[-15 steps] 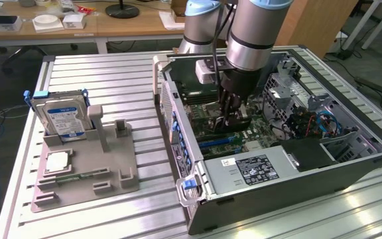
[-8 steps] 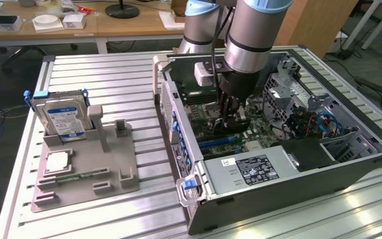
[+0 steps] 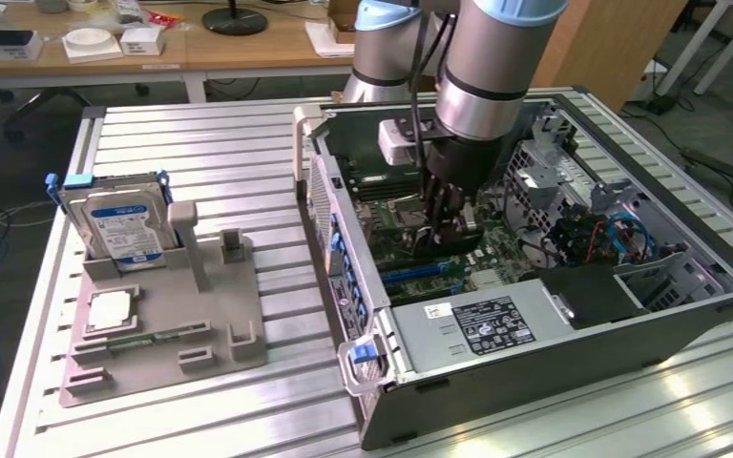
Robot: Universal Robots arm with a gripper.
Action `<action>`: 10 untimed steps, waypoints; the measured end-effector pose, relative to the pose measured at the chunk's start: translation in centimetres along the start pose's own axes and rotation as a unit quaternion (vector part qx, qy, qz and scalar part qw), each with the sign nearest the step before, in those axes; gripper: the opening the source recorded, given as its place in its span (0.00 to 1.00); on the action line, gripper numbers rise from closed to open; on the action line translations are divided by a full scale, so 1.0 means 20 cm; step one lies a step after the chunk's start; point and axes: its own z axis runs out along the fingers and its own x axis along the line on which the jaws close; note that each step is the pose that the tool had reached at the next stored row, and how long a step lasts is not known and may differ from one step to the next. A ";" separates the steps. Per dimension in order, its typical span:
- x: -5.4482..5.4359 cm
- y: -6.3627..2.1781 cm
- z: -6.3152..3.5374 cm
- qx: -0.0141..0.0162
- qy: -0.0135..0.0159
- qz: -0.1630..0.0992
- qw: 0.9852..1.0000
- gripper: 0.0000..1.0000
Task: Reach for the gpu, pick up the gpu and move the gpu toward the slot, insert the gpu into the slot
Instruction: 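Insert the gpu into the slot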
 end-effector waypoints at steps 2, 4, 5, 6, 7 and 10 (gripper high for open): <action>0.00 -0.002 0.005 0.000 0.000 0.000 1.000 0.26; 0.00 -0.002 0.020 0.000 0.000 0.000 1.000 0.26; 0.00 -0.002 0.024 0.000 0.000 0.000 1.000 0.26; 0.00 -0.002 0.024 0.000 0.000 0.000 1.000 0.26; 0.00 -0.002 0.024 0.001 0.000 0.000 1.000 0.26; 0.00 0.000 0.025 0.003 0.000 0.000 1.000 0.26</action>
